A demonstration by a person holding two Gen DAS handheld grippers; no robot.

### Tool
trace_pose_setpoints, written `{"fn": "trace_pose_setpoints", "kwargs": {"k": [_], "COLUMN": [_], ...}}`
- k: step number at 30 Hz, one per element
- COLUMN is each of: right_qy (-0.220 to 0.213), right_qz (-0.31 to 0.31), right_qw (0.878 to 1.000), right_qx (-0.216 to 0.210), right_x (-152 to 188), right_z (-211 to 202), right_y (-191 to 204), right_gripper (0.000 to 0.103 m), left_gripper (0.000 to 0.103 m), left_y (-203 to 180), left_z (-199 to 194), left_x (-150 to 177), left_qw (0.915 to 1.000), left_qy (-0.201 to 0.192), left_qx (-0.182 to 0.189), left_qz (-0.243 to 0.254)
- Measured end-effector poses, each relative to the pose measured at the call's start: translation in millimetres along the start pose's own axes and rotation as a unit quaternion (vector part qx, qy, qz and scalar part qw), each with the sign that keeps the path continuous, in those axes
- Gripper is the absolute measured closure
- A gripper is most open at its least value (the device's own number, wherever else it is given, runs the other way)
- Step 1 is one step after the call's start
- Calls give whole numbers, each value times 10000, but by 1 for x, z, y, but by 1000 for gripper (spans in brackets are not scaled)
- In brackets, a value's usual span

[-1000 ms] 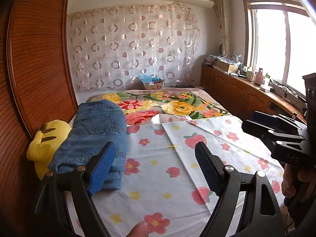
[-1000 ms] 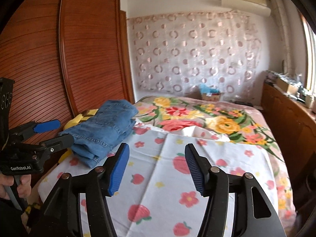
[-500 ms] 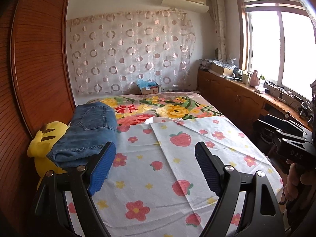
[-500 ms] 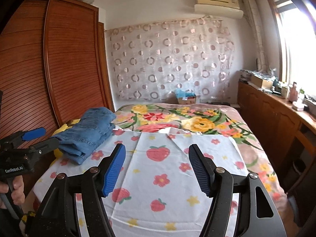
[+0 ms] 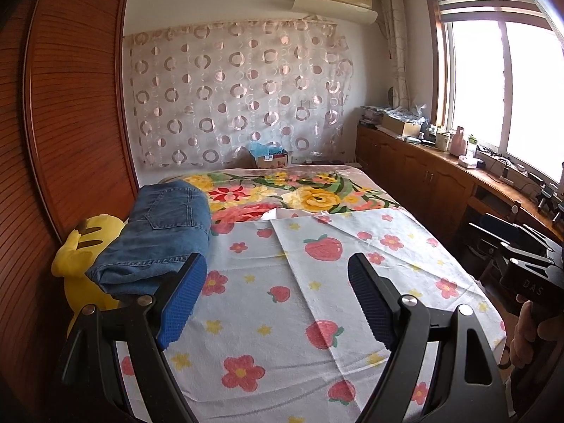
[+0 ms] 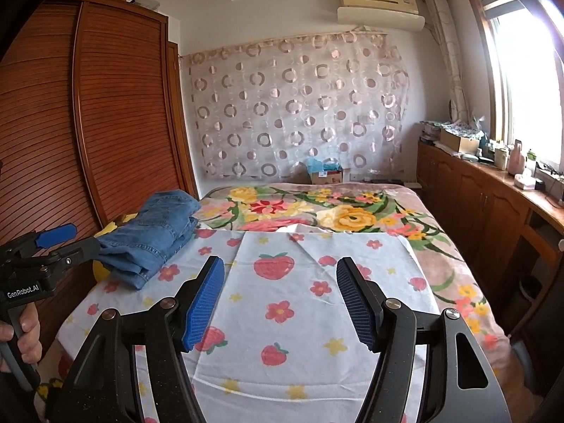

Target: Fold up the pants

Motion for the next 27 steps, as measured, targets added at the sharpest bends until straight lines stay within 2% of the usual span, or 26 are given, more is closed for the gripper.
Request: {"fn": "trace_pose_setpoints", "kwargs": {"k": [27], "right_qy": [-58], "right_qz": [-41], "right_qw": [10000], "right_qx": [4], "right_x": [8], "right_z": [-7], "right_y": [-5], "right_gripper": [35], "left_gripper": [20], "left_y": [-1], "left_z": [1], "left_x": [0], "left_qw": [10000], "left_qy": [-8], "left_qx": [6], "left_qz": [14]}}
Point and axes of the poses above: each gripper's, at about its wrist camera, not at the fingertips, and z roughly the way its jaws point, y to its left, x to its underside, the point moved 1 cm from there along z, roughly the way its jaws point, and after that the axes turned 14 degrees about -z, right-handed, at the moved point
